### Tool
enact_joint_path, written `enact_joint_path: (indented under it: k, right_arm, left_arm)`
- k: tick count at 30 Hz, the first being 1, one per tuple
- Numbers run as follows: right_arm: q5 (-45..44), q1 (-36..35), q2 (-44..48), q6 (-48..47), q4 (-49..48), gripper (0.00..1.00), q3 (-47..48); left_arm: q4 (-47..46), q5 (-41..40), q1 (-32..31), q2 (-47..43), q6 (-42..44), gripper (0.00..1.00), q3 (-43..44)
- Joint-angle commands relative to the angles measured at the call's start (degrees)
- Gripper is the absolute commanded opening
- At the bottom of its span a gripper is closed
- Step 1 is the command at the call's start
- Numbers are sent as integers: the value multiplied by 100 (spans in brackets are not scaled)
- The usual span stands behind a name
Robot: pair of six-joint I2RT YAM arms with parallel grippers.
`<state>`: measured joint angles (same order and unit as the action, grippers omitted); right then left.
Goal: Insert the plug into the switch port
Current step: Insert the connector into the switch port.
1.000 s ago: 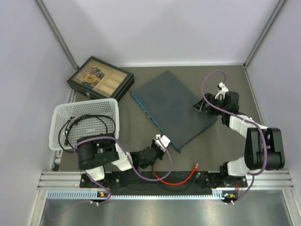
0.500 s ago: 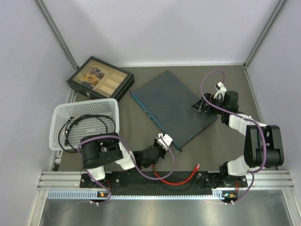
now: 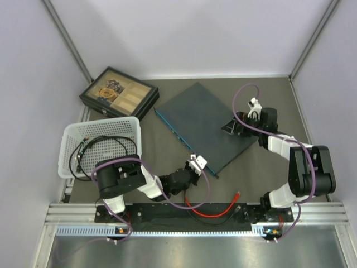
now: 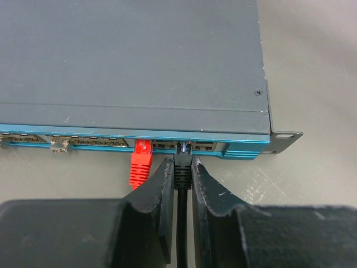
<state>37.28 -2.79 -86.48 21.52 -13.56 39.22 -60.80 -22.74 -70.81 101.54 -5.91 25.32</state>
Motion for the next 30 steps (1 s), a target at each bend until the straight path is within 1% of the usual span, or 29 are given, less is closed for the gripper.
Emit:
enact_joint_path:
  k: [1,3,4,6,7,8,10,13,18,22,26,30]
  right_arm:
    - [-623,-56,235,-77,986,99,-171]
    - [-1018,24,526,-200,1268,99,-12]
    - [-1438,85,614,-218,1329,99,146]
    - [-1679,252,754,-297,1339,99,278]
    - [-1889,270,764,-315,1339,99,427]
    - [-1986,470,747,-437,1521,99,507]
    - [-2084,533,510,-665,1672,99,813]
    - [-1883,604,54,-816,1866,99,1104]
    - [-1549,604,-475,-904,1822,99,1228]
    - [-1224,604,-887,-1070,2014,99,1386]
    - [-749,604,-932,-1123,2103,99,1343]
    - [-240,560,-845,-1097,2095,99,1106]
  left_arm:
    - [-1453,-20,93,-213,-155,0,378]
    - [-1479,-46,102,-213,-208,0,307]
    - [-1496,-55,93,-213,-252,0,255]
    - [-1558,-90,93,-187,-261,0,219]
    - [-1576,-90,102,-178,-261,0,201]
    - [-1593,-73,102,-169,-261,0,201]
    - [-1620,-55,93,-160,-279,0,210]
    - [-1637,-37,93,-134,-288,0,219]
    - [-1655,-20,102,-108,-288,0,228]
    - [-1611,6,102,-55,-261,0,307]
    - [-1523,42,102,24,-244,0,412]
    - [-1331,182,163,94,-42,0,797]
